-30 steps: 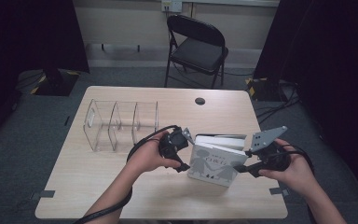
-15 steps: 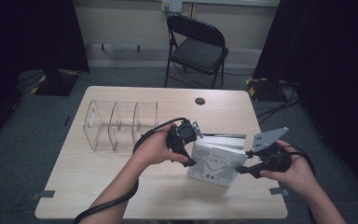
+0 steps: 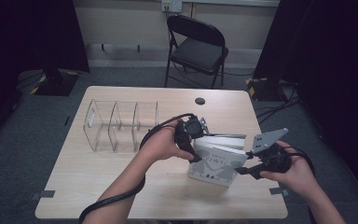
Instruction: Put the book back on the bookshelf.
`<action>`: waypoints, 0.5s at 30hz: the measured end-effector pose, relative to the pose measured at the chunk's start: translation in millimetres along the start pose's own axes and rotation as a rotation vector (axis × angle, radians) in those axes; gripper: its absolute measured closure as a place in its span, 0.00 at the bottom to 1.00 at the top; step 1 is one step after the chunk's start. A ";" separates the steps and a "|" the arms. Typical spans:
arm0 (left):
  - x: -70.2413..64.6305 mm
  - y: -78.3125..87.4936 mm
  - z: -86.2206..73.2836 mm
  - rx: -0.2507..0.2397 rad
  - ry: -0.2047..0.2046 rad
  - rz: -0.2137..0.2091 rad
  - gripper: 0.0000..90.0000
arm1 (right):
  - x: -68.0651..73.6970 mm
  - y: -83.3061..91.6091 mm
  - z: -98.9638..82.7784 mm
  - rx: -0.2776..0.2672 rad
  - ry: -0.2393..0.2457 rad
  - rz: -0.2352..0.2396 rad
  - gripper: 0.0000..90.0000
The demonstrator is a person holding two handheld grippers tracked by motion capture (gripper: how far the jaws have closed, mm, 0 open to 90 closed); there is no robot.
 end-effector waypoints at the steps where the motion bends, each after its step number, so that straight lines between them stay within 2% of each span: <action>1: -0.1 -0.2 1.7 -0.005 0.004 0.001 0.24 | 0.0 -0.4 -0.1 -0.003 0.003 0.001 0.56; 4: 0.3 -1.0 5.8 -0.007 -0.014 0.010 0.27 | -0.2 -1.0 -1.9 0.002 0.002 -0.004 0.56; 8: -2.0 -4.6 11.2 0.005 -0.018 -0.011 0.28 | 0.0 -2.1 -3.2 0.001 0.003 0.002 0.56; 12: -6.1 -8.2 17.9 -0.001 -0.046 -0.026 0.32 | -0.6 -2.6 -5.6 0.000 -0.001 0.001 0.55; 13: -6.7 -9.2 18.8 0.002 -0.064 -0.029 0.35 | -0.6 -3.0 -6.8 -0.001 -0.005 0.003 0.54; 15: -7.3 -11.5 19.0 0.014 -0.073 -0.019 0.34 | -1.0 -3.6 -9.9 -0.003 -0.009 0.000 0.52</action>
Point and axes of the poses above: each handheld gripper's, and its own axes: y roughly backward along the jaws, z roughly out of its top, x roughly to its left, the point moved 8 cm from there along -y, roughly forward along the jaws, and after that the axes turned 3 degrees about z, right-handed, at the moved point
